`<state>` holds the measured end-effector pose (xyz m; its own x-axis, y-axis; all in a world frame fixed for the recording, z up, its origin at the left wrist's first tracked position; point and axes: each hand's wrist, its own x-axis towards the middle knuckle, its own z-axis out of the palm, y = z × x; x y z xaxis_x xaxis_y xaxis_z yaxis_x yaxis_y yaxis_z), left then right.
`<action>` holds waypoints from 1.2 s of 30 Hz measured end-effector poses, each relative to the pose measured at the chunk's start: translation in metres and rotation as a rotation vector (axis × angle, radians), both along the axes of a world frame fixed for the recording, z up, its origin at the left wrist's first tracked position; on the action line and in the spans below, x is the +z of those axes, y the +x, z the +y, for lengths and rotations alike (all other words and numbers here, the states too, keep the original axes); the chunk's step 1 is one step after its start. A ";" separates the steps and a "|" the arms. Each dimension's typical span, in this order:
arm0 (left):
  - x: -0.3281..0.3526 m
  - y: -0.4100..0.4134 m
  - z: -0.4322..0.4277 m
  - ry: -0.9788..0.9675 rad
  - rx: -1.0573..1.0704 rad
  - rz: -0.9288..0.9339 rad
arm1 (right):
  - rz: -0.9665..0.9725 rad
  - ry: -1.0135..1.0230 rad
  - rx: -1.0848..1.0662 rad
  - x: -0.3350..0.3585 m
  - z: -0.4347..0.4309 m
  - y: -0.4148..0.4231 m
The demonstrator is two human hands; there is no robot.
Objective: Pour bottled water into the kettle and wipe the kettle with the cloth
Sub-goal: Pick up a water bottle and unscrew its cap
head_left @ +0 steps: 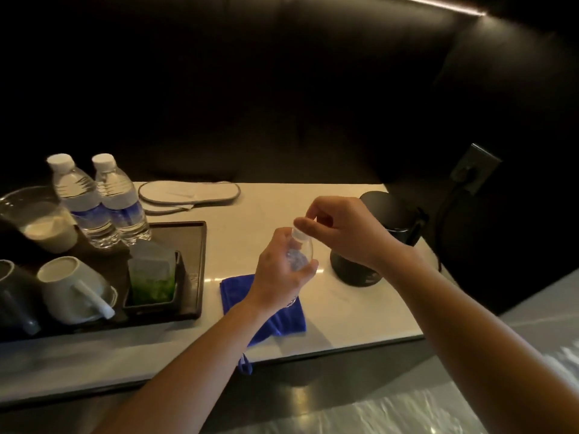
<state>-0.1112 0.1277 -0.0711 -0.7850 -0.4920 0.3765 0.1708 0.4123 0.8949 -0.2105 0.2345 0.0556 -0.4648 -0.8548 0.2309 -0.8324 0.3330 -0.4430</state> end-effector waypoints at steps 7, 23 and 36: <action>-0.001 -0.007 0.017 0.039 0.138 0.130 | 0.229 0.176 0.048 0.004 -0.013 -0.005; -0.002 -0.009 0.021 0.031 0.204 0.047 | 0.102 0.258 0.412 0.024 -0.014 -0.020; 0.002 -0.008 0.019 0.068 0.268 -0.039 | 0.227 0.234 0.479 0.037 -0.015 -0.028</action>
